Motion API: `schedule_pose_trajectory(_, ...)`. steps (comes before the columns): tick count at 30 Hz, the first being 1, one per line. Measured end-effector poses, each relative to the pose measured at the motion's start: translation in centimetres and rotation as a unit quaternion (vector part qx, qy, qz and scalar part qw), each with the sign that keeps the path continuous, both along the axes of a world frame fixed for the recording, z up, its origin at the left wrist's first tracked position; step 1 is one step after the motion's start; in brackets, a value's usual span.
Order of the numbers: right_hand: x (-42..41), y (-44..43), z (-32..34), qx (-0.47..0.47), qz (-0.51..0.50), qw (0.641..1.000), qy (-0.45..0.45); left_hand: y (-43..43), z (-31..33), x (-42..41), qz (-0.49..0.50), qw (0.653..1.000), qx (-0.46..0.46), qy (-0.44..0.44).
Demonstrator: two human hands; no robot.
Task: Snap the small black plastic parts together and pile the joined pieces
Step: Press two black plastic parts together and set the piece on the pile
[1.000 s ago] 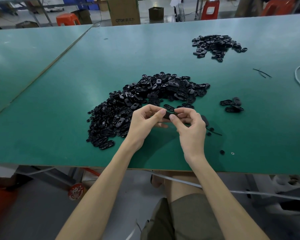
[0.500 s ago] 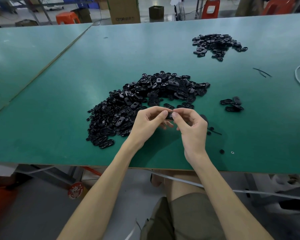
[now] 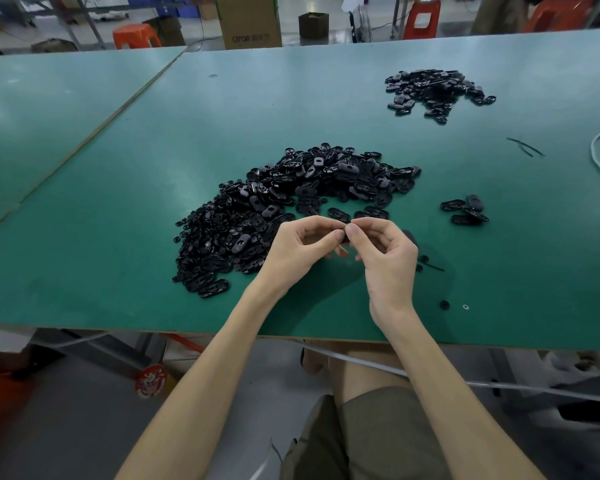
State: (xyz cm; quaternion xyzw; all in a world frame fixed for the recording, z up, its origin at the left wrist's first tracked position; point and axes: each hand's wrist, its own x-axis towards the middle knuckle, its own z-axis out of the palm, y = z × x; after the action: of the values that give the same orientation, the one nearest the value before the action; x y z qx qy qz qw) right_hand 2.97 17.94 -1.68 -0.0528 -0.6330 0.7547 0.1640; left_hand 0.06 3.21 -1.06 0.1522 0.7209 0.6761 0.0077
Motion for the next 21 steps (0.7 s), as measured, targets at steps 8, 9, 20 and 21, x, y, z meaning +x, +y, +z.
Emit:
schedule_pose_trajectory(8,0.04,-0.05,0.09,-0.007,0.013,1.0,0.019,0.0,-0.05,-0.02,0.002,1.0,-0.014,0.024)
schedule_pose_trajectory(9,0.06,-0.08,0.08,-0.005,0.015,1.0,0.021,-0.02,-0.08,-0.05,0.007,0.999,-0.019,0.029)
schedule_pose_trajectory(20,-0.29,-0.17,-0.4,0.047,0.016,0.999,-0.009,0.22,-0.38,0.09,0.064,0.99,-0.111,0.056)
schedule_pose_trajectory(21,-0.28,-0.16,-0.4,0.047,0.015,0.999,-0.01,0.24,-0.41,0.1,0.067,0.989,-0.116,0.059)
